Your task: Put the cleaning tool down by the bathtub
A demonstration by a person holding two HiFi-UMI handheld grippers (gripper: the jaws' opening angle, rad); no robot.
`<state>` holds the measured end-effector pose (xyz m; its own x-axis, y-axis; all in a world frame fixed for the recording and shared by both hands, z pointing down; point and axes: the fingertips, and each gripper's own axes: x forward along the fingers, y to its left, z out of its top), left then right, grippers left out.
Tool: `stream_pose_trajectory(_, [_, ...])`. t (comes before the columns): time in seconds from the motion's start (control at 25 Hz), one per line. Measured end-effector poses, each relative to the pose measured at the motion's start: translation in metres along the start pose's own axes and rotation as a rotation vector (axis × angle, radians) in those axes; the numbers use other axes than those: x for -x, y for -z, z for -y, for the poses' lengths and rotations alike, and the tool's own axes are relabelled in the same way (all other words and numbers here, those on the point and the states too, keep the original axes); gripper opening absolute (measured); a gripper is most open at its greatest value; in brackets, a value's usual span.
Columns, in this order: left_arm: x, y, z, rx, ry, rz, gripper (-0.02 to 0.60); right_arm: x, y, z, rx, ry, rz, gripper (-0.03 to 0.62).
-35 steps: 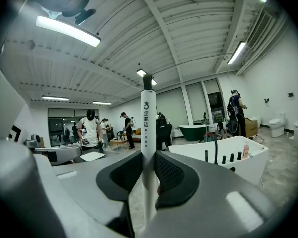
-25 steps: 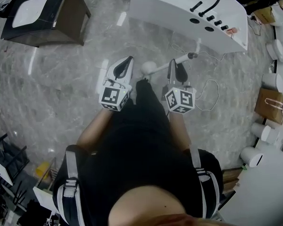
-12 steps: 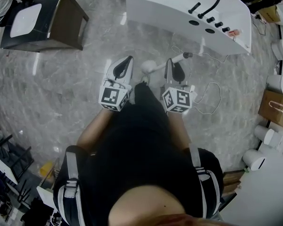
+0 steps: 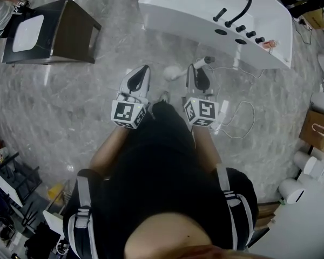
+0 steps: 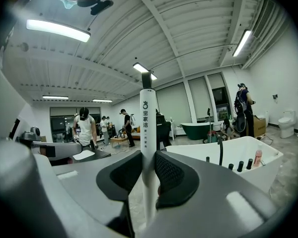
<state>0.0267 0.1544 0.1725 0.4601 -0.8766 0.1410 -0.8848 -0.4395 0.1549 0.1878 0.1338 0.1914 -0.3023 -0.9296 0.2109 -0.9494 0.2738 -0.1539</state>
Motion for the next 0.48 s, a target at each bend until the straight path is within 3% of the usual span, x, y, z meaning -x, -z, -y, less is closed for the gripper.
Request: stream_pose_trajectory(0.48, [-0.044,0.001,-0.011,-0.005,-0.05,-0.012,0.011,-0.046,0.005,0.034,-0.013,-0.017,-0.023,0.084])
